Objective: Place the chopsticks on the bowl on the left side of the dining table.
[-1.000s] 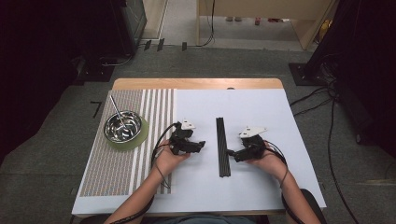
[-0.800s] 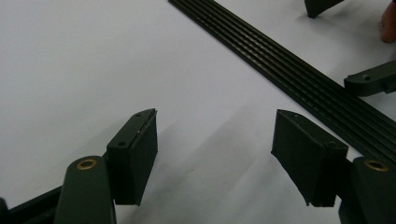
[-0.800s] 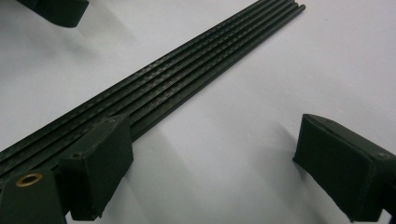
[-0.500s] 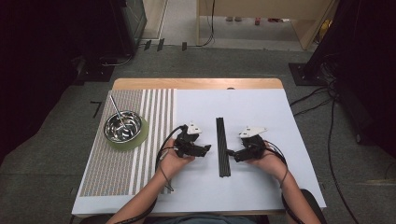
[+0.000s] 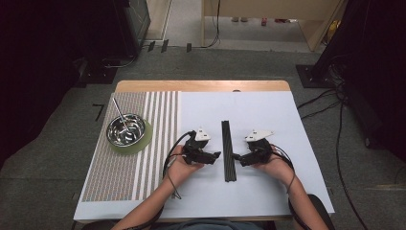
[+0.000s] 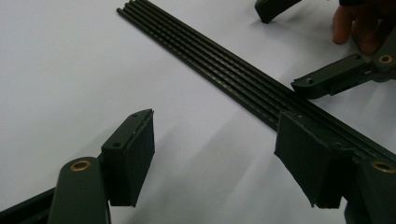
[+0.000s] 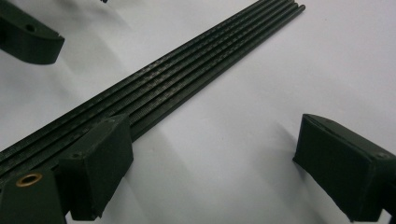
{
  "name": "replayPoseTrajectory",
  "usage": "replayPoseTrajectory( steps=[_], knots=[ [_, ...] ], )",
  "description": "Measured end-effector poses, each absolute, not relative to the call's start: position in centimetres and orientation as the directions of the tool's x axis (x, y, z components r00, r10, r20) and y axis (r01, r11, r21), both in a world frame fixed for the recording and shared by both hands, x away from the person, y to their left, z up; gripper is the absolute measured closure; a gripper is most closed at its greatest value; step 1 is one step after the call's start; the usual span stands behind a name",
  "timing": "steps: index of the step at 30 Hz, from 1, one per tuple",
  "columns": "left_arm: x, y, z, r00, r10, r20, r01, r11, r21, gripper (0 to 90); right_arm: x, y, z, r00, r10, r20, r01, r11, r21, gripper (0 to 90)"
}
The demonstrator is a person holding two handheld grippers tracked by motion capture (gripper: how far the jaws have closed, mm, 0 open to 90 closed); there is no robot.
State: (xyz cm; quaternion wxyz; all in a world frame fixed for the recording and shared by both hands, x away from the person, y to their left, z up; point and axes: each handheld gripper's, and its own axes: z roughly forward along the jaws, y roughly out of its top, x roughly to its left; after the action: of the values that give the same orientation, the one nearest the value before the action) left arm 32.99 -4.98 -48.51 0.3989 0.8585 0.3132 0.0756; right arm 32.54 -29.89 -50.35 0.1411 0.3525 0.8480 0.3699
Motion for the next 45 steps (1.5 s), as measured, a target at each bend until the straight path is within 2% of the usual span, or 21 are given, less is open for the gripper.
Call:
replayPoseTrajectory(
  steps=[13, 24, 31, 38, 45],
  knots=[
    [32.8, -5.8, -48.7, 0.799, 0.583, -0.146, 0.484, -0.481, 0.731, 27.5, 32.5, -29.9, -50.3, -0.710, 0.703, 0.024, 0.496, 0.477, 0.726, 10.9],
    [32.3, -6.7, -49.2, 0.798, 0.588, -0.130, 0.474, -0.481, 0.737, 23.3, 32.6, -29.9, -50.3, -0.712, 0.702, 0.022, 0.494, 0.478, 0.726, 10.9],
    [31.6, -7.4, -49.7, 0.802, 0.590, -0.086, 0.445, -0.496, 0.746, 25.7, 32.6, -29.9, -50.3, -0.711, 0.703, 0.023, 0.496, 0.477, 0.726, 10.9],
    [31.5, -7.3, -49.7, 0.800, 0.593, -0.092, 0.449, -0.489, 0.747, 25.8, 32.6, -29.9, -50.3, -0.712, 0.702, 0.022, 0.494, 0.478, 0.727, 10.9],
    [31.6, -7.2, -49.6, 0.804, 0.584, -0.111, 0.455, -0.483, 0.748, 35.4, 32.6, -29.9, -50.3, -0.712, 0.702, 0.022, 0.494, 0.478, 0.727, 10.9]
  ],
)
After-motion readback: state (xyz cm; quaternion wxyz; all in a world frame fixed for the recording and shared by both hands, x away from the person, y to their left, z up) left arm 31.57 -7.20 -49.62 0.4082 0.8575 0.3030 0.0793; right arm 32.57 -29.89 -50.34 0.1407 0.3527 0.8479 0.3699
